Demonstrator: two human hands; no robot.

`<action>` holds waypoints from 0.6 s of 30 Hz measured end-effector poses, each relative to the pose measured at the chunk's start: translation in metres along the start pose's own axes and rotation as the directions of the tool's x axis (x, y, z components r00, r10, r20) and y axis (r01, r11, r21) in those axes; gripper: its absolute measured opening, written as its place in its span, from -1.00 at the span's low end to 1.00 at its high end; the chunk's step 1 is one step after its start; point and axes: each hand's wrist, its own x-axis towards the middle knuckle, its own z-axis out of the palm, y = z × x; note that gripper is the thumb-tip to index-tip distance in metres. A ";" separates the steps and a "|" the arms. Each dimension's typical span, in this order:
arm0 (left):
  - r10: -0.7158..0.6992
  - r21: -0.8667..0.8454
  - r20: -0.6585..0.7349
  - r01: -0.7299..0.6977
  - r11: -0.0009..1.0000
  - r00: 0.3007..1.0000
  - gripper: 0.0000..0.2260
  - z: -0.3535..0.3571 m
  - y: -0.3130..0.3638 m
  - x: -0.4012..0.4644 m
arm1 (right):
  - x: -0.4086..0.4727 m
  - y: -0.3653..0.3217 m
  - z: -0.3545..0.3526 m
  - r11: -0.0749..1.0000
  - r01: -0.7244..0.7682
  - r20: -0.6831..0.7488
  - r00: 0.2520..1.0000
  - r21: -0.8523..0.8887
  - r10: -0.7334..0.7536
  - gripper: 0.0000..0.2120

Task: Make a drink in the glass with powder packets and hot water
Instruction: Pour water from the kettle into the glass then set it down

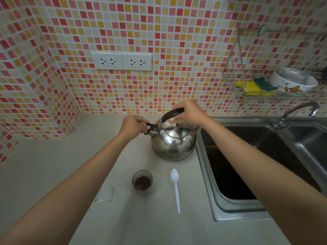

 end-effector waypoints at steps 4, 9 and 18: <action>-0.033 -0.003 -0.040 0.033 0.999 0.999 -0.76 0.013 -0.003 0.024 | 0.026 0.021 0.010 0.999 -0.020 0.001 1.000 0.034 0.020 -0.81; -0.056 0.029 -0.067 0.058 0.998 0.996 -0.77 0.027 -0.001 0.047 | 0.049 0.043 0.019 0.997 -0.039 -0.009 0.999 0.062 0.039 -0.76; -0.094 0.035 -0.102 0.098 0.995 0.990 -0.74 0.043 0.001 0.067 | 0.073 0.065 0.023 0.989 -0.092 0.017 0.996 0.118 0.091 -0.71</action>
